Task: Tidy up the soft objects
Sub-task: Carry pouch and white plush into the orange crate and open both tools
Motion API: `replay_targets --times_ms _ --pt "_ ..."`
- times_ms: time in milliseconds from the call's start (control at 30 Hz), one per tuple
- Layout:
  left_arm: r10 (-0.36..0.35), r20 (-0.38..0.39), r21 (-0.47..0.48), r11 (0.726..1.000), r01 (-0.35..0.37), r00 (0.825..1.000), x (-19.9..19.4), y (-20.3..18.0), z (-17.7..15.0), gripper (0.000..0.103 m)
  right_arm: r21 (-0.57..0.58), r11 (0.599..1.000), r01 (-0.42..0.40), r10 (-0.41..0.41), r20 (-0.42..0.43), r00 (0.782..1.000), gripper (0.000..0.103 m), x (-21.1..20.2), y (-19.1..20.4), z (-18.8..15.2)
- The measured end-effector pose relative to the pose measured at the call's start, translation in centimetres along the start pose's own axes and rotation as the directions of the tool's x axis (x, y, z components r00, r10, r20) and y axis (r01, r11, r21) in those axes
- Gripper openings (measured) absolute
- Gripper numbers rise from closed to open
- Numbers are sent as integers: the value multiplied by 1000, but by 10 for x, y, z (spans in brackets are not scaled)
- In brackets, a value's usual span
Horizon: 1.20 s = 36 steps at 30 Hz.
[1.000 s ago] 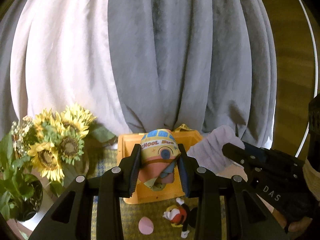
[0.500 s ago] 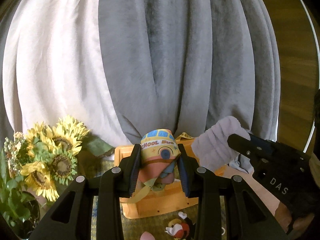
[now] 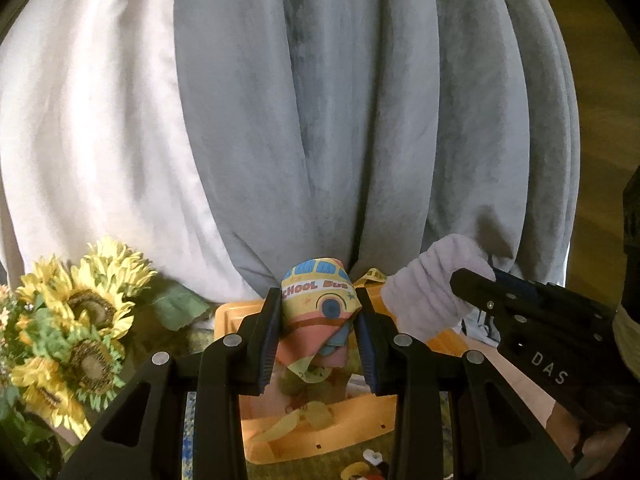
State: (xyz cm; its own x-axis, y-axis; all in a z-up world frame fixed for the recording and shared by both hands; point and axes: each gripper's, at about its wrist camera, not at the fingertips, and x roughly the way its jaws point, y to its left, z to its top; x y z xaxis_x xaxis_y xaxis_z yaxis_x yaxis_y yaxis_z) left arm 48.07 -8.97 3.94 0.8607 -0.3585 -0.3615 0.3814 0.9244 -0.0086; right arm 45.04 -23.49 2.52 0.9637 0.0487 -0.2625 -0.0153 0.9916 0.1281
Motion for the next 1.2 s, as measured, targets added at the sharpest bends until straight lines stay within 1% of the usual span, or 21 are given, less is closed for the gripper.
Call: replay_targets --times_ms 100,333,500,600,733,867,933,1000,1033,1100,1167,1200 --pt "3 -21 8 1000 -3 1000 16 2 2 34 -2 1000 13 -13 -10 1000 24 11 -3 2" --pt "-23 -80 0 1000 23 997 50 6 5 34 -5 999 40 -40 -55 998 24 41 -12 7" --pt "-18 -140 15 1000 21 990 78 9 3 34 -3 999 46 -46 -127 991 24 67 -18 5" --pt "-33 -190 1 999 33 981 96 12 -2 34 -4 999 54 -54 -171 984 24 82 -22 0" --pt "-51 -243 -20 999 48 969 114 15 -10 34 -7 998 62 -62 -237 970 24 101 -26 -8" --pt "-51 -290 -12 999 50 956 128 15 -18 35 -27 997 67 -72 -291 954 24 116 -28 -16" --pt "-46 -309 -5 999 47 950 135 14 -22 35 -30 997 66 -72 -325 943 24 124 -31 -21" --pt "-50 -339 -3 999 52 940 141 14 -26 35 -32 998 62 -70 -356 932 24 131 -33 -26" --pt "-49 -343 -2 999 52 938 143 13 -28 36 -30 998 62 -69 -368 927 25 134 -34 -28" --pt "-43 -354 -6 999 44 934 147 14 -31 38 -34 997 64 -72 -390 918 26 138 -35 -32" --pt "-48 -365 -9 999 48 930 150 14 -34 45 -38 997 68 -77 -405 911 29 141 -36 -36" --pt "-50 -370 -8 999 51 928 151 14 -35 47 -45 996 72 -84 -410 908 31 142 -35 -36"
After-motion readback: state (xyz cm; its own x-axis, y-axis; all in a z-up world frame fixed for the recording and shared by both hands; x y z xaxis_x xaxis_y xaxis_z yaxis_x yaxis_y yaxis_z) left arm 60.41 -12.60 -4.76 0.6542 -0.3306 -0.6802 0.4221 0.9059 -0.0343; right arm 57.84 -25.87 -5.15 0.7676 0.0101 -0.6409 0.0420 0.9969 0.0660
